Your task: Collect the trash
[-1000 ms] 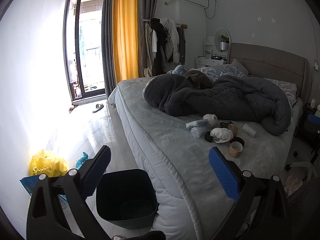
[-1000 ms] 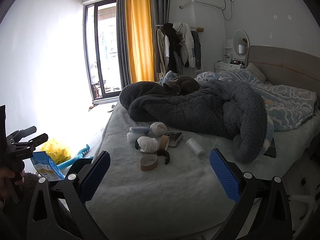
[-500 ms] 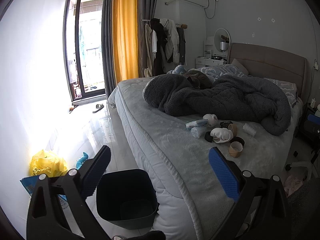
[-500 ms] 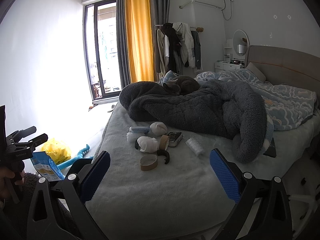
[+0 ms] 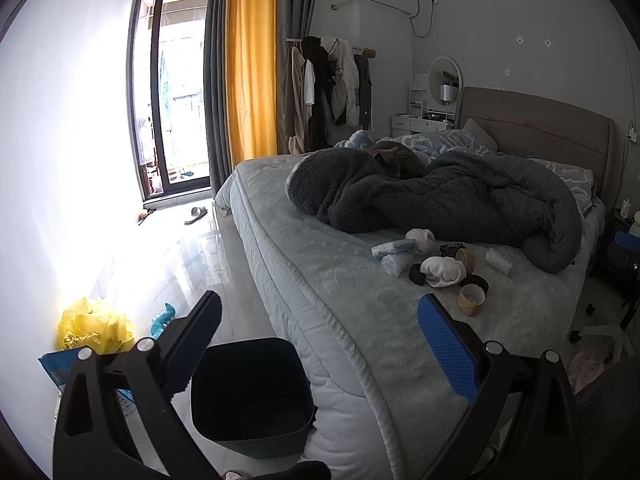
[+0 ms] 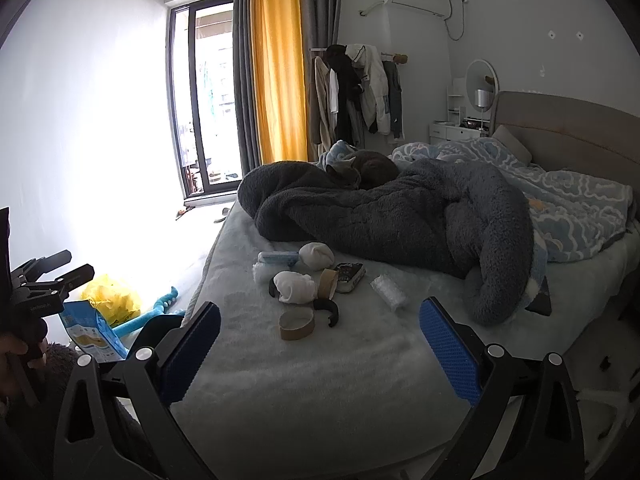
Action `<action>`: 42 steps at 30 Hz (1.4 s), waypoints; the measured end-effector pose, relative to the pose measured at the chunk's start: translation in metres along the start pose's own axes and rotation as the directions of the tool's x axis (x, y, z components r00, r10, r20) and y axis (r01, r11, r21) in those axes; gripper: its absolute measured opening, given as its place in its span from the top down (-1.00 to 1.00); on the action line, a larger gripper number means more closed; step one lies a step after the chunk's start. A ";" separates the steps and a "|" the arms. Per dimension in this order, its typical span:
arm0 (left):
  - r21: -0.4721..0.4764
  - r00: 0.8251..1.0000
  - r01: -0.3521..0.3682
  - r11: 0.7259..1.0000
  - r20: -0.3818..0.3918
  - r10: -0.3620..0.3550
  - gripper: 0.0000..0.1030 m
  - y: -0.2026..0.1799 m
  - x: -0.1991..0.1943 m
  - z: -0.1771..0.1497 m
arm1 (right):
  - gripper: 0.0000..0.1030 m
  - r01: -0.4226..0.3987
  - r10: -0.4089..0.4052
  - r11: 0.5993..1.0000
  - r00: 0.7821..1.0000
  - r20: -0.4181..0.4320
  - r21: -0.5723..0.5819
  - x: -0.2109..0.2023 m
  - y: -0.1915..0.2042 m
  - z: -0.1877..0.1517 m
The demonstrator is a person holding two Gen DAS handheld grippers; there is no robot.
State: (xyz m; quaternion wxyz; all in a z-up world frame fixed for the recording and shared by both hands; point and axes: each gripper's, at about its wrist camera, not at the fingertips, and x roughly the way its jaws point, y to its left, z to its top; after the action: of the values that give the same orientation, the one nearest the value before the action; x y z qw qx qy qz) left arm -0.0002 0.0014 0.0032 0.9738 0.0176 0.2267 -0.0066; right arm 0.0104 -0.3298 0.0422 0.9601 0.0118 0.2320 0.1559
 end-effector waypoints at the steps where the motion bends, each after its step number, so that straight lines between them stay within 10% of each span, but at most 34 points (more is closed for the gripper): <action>1: 0.000 1.000 0.000 1.000 -0.001 0.000 -0.94 0.000 0.000 0.000 | -0.95 0.000 0.000 1.000 1.000 0.000 0.000 0.000 0.000 0.000; 25: 0.027 0.999 -0.045 0.999 -0.006 0.045 -0.94 -0.002 0.000 0.001 | -0.95 0.001 -0.002 0.999 1.000 -0.027 -0.040 0.002 0.002 0.001; 42: 0.037 0.987 0.113 0.993 -0.119 -0.108 -0.92 0.002 0.066 -0.006 | -0.95 -0.067 0.058 0.996 0.986 -0.157 -0.053 0.092 -0.019 0.002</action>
State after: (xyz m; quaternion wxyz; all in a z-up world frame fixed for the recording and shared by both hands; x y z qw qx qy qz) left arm 0.0561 0.0030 -0.0311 0.9564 0.0265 0.2837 -0.0646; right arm 0.0942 -0.3197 0.0018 0.9336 -0.0209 0.3011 0.1933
